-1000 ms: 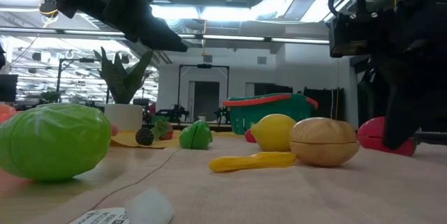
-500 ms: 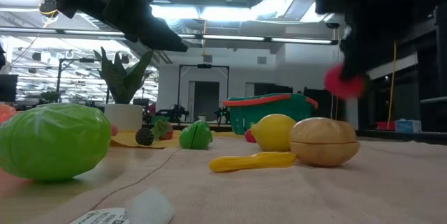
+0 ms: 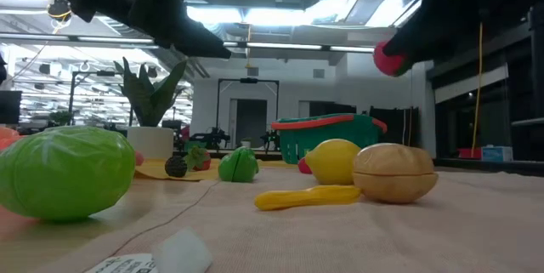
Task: Pick and placing Produce into tupperware
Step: Put the right strawberry into the basket
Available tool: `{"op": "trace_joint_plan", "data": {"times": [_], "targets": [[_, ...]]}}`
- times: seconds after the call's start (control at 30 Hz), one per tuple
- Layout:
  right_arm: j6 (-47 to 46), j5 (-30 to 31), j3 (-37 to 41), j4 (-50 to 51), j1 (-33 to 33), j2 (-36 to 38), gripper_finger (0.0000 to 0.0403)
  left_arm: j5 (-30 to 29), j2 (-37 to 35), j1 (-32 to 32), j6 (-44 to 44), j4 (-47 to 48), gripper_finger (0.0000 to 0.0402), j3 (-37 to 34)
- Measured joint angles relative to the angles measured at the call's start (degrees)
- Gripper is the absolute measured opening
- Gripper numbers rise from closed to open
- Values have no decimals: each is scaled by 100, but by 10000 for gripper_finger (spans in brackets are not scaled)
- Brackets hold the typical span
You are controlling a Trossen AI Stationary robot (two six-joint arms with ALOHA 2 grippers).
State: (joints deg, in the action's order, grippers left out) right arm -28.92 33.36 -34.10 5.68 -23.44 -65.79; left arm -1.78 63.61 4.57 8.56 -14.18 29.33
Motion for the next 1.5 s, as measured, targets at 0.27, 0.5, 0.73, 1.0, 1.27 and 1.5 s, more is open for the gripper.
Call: {"op": "trace_joint_plan", "data": {"times": [0.27, 0.5, 0.73, 1.0, 1.27, 1.5], "targets": [[1264, -219, 1278, -2517, 259, 594, 200, 542, -134, 333, -122, -2054, 348, -1089], [1867, -308, 1619, -2904, 636, 1001, 200, 563, -745, 575, -181, -2395, 348, -1586], [1889, -638, 1917, -3386, 1129, 1088, 200, 553, -1237, 982, -205, -2292, 348, -1931], [2001, -241, 1953, -3526, 1777, 1083, 200, 540, -1244, 1361, -232, -2285, 348, -1981], [1869, 110, 1953, -3518, 2343, 1083, 200, 539, -1241, 1601, -245, -2242, 348, -1981], [1858, 107, 1949, -3554, 2652, 1081, 199, 541, -1241, 1648, -242, -2233, 348, -1981]]}}
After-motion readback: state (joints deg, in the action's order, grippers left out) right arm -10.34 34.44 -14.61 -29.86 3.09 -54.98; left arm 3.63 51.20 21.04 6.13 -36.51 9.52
